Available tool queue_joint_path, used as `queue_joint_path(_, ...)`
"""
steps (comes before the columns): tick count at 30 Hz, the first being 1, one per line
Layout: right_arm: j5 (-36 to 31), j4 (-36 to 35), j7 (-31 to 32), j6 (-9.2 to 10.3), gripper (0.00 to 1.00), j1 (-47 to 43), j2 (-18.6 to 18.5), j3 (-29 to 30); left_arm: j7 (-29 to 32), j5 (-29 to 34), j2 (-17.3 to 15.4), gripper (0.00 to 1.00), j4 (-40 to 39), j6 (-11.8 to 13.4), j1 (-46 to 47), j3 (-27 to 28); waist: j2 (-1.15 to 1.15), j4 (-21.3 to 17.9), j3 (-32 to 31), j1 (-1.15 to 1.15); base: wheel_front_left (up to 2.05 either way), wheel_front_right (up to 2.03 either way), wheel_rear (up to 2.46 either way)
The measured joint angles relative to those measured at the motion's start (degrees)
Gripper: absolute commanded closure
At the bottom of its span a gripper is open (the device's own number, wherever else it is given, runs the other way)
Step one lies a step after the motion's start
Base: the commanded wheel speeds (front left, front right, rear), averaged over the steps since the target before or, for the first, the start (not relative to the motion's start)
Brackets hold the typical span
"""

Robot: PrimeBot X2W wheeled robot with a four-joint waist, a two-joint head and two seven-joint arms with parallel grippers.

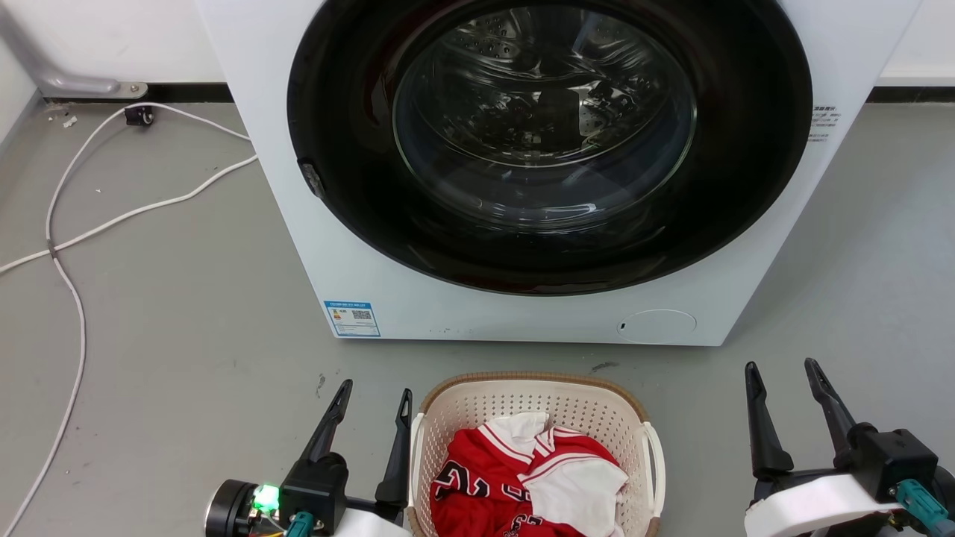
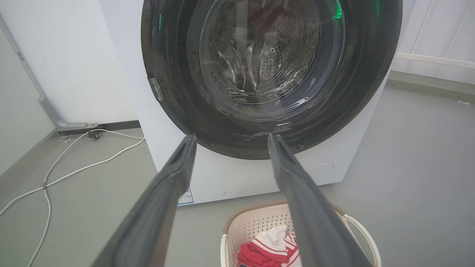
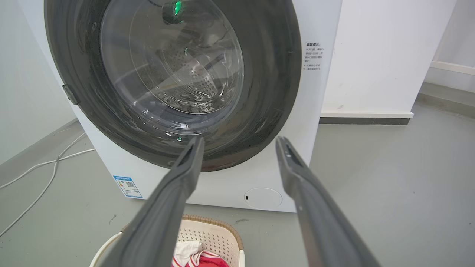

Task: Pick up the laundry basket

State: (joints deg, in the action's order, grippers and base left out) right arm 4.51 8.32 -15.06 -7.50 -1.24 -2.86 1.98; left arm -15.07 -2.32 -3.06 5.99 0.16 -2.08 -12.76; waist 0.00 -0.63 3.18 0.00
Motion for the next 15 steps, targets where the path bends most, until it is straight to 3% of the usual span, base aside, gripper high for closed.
queue_joint_path(15, -0.1, 0.8, 0.0, 0.00, 0.00, 2.0, 0.0, -0.1, 0.0, 0.0, 0.1, 0.00, 1.2, -0.7, 1.3, 0.8, 0.00, -0.3, 3.5, 0.00, 0.00, 0.00, 0.00)
